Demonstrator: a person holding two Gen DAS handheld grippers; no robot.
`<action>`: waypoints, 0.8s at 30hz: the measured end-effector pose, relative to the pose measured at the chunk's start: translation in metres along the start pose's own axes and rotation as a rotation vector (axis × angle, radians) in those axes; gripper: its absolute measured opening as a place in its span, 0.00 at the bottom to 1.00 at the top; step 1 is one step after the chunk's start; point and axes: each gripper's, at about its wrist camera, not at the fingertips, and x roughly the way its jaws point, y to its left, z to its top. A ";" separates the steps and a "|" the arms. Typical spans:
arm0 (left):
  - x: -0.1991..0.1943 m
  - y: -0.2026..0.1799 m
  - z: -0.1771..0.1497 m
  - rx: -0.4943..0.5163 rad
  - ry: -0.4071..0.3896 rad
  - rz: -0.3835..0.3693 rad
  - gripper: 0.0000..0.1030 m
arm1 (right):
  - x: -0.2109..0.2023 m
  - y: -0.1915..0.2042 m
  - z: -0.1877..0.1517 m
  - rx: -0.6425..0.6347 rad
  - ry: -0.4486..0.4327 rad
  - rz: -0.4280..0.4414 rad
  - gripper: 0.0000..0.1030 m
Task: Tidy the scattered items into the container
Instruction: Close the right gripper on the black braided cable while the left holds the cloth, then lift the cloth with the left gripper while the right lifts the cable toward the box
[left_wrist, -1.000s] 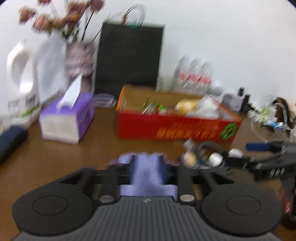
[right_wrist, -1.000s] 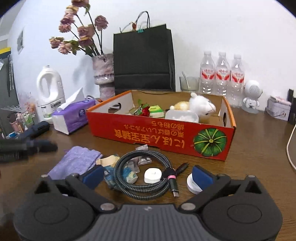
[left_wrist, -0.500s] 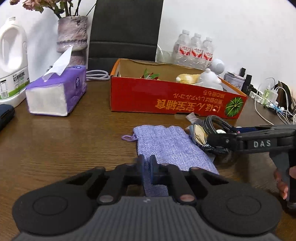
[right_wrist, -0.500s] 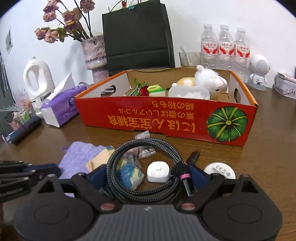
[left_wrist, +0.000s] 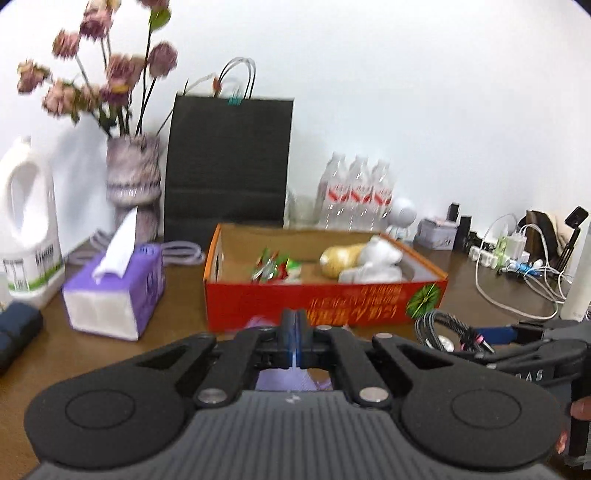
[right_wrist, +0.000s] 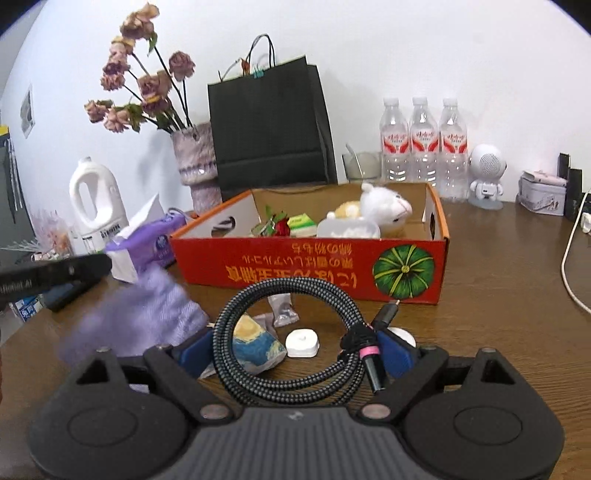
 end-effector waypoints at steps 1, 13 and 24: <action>-0.001 -0.001 0.001 0.003 -0.002 0.003 0.02 | -0.003 0.000 0.000 0.000 -0.003 0.004 0.89; 0.049 -0.004 -0.045 0.006 0.298 0.124 0.94 | -0.013 0.002 -0.019 -0.022 0.030 0.003 0.89; 0.045 -0.002 -0.060 0.000 0.274 0.036 0.14 | -0.011 0.001 -0.021 -0.014 0.044 0.025 0.89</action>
